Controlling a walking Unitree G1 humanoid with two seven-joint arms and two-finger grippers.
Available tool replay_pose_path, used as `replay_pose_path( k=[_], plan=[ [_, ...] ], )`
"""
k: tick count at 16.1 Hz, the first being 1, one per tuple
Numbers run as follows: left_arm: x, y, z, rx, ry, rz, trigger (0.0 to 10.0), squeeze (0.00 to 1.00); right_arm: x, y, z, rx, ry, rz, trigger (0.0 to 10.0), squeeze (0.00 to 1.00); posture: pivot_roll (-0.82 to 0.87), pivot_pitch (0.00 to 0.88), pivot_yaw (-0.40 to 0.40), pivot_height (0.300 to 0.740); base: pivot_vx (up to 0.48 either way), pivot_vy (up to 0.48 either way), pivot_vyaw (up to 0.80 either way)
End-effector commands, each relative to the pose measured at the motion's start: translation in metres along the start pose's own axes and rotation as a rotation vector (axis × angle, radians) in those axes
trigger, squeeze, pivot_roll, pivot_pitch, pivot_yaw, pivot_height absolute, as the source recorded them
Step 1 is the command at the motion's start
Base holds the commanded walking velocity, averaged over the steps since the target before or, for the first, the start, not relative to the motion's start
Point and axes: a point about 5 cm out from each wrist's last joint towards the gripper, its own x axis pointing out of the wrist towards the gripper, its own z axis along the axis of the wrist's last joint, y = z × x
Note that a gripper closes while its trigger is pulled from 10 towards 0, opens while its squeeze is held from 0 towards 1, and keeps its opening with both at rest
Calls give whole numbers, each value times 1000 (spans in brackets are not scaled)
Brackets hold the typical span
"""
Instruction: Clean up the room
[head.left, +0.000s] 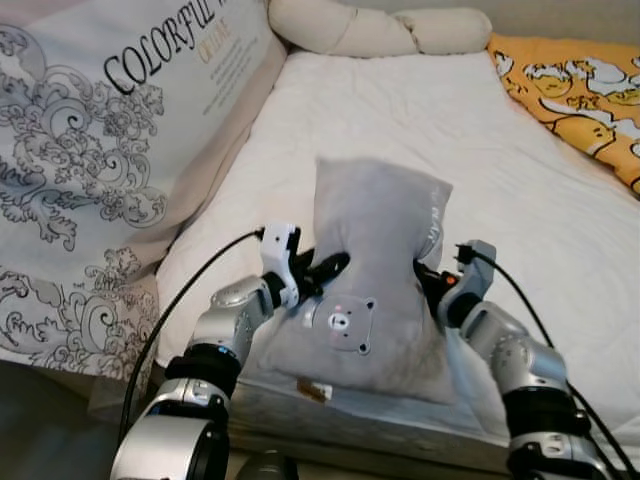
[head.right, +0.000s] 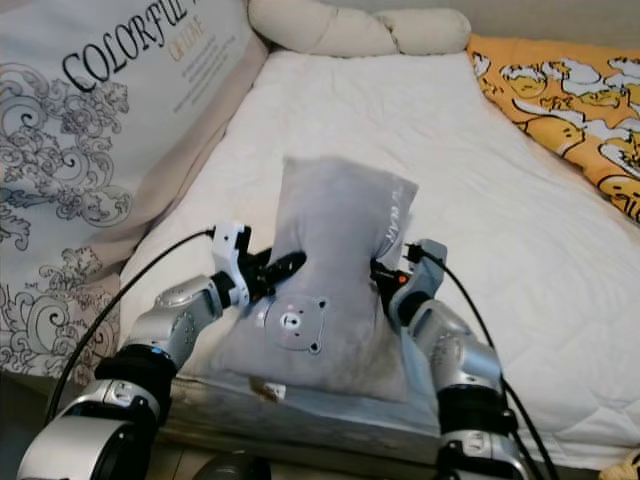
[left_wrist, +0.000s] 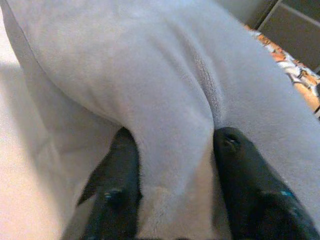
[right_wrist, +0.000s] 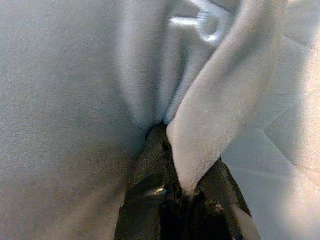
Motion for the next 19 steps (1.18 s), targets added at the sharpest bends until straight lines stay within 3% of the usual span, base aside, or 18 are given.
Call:
replay_pose_path(
  k=[1, 4, 7, 10, 15, 16, 17, 18, 19],
  plan=[
    [5, -12, 5, 45, -4, -56, 0, 0, 4, 19, 9, -35, -49, 47, 0, 0, 81, 0, 84, 740, 0, 0, 0],
    [1, -13, 9, 134, -14, -34, 0, 0, 2, 24, 17, -116, -139, 24, 0, 0, 90, 0, 84, 740, 0, 0, 0],
    [-5, -12, 15, 264, -23, 19, 0, 0, -2, 32, 22, -129, -255, -12, 0, 0, 87, 0, 83, 740, 0, 0, 0],
    [-13, -3, 22, 281, -69, 152, 0, 0, -8, 36, 24, -185, -292, -13, 0, 0, 88, 0, 73, 740, 0, 0, 0],
    [-13, -11, 28, 306, -104, 171, 0, 0, -9, 42, 17, -219, -277, -8, 0, 0, 103, 0, 64, 740, 0, 0, 0],
    [-15, -9, 28, 345, -98, 206, 0, 0, -10, 39, 18, -256, -275, -54, 4784, 0, 96, 0, 68, 740, 0, 0, 0],
    [-16, -9, 31, 379, -106, 222, 784, 0, -9, 38, 20, -258, -270, -65, 10000, 0, 90, 0, 72, 740, 0, 0, 0],
    [-15, -7, 29, 375, -93, 246, 10000, 0, -9, 37, 20, -261, -266, -60, 10000, 0, 94, 0, 70, 740, 0, 0, 0],
    [-16, -1, 23, 393, -49, 286, 10000, 0, -9, 23, 8, -318, -174, -117, 10000, 0, 90, 0, 54, 740, 0, 0, 0]
  ],
)
